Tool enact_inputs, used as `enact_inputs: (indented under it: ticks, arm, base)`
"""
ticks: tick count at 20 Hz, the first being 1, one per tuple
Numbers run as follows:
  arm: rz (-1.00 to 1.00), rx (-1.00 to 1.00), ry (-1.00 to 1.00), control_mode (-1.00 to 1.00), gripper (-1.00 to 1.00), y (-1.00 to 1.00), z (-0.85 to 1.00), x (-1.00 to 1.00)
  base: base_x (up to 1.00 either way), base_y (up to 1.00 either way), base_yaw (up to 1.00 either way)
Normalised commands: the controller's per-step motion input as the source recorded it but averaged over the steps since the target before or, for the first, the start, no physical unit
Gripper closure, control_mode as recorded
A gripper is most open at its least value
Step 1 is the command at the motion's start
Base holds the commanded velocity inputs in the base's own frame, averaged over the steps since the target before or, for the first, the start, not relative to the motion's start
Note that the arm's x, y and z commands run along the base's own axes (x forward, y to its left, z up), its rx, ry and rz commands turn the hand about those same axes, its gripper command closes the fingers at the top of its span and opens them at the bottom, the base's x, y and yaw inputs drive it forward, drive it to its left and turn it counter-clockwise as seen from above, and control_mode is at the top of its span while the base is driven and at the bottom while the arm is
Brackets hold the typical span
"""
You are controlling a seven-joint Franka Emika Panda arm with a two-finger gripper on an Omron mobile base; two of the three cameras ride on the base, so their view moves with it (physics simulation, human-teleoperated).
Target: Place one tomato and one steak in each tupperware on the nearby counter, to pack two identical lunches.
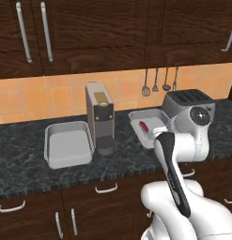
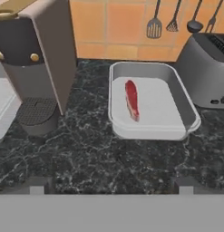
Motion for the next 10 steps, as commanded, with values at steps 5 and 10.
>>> enact_inputs:
  ticks: [5,10]
  arm:
    - [0.0,0.0,0.0,1.0,-1.0,0.0,0.0,0.0]
    - [0.0,0.0,0.0,1.0,-1.0,0.0,0.0,0.0]
  base:
    - [-0.99,-0.19,-0.11]
    - [-0.45,-0.94,-0.14]
